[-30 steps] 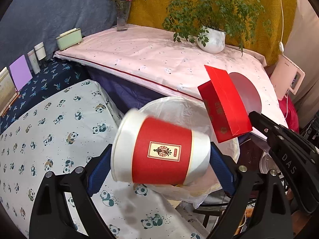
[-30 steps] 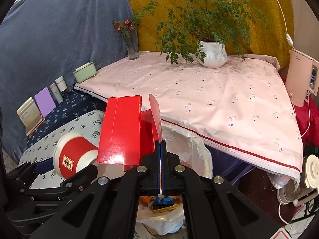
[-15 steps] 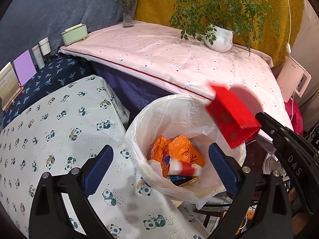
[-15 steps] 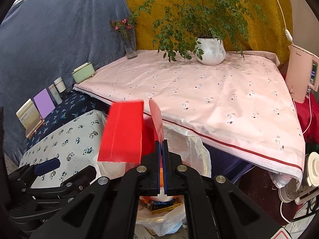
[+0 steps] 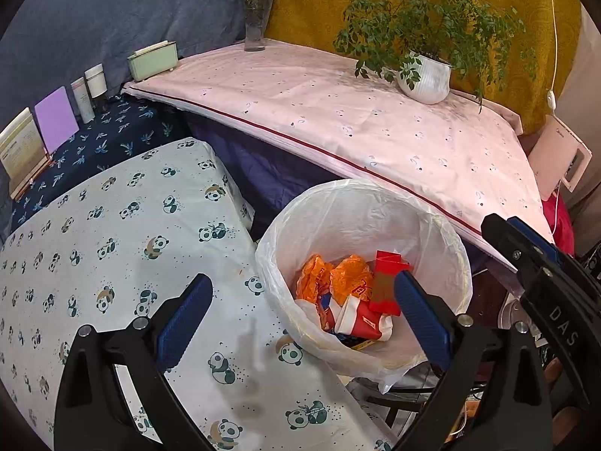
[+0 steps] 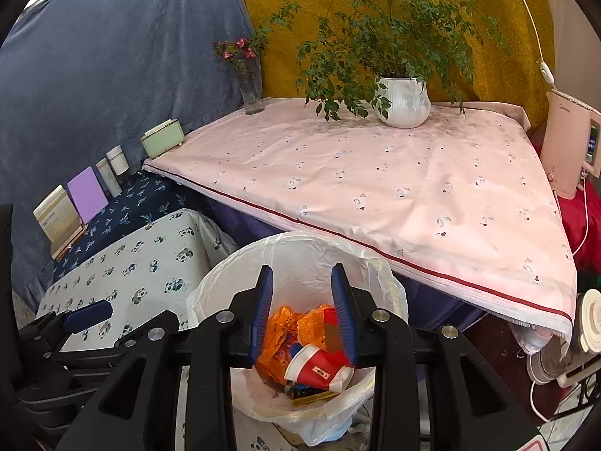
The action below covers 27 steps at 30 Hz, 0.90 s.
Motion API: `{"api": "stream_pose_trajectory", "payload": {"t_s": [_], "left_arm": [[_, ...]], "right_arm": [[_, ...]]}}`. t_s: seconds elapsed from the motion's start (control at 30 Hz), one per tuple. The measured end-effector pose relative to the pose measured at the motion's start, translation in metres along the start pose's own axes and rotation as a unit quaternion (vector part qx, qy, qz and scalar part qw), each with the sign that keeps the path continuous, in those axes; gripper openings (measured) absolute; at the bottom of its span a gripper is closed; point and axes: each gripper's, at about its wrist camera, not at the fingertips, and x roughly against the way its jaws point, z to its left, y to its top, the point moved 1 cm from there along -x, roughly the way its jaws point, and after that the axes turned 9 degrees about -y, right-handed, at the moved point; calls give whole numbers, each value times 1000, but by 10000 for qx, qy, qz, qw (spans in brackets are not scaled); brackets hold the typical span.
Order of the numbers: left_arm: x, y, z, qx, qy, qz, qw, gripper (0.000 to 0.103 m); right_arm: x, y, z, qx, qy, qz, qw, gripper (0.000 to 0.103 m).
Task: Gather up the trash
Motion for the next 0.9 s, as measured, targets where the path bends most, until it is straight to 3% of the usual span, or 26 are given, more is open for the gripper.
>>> {"api": "stream_pose_trajectory", "payload": {"t_s": [0.3, 0.63, 0.9], "left_arm": [[9, -1, 4, 48, 41, -57, 10000, 93], [19, -9, 13, 136, 173, -77, 9997, 93], [28, -19, 26, 283, 305, -95, 9991, 93]], "right_arm": [[7, -1, 5, 103, 23, -29, 9999, 38], [22, -9, 12, 315, 28, -52, 9995, 55], [33, -19, 14, 545, -21, -27, 9985, 63]]}}
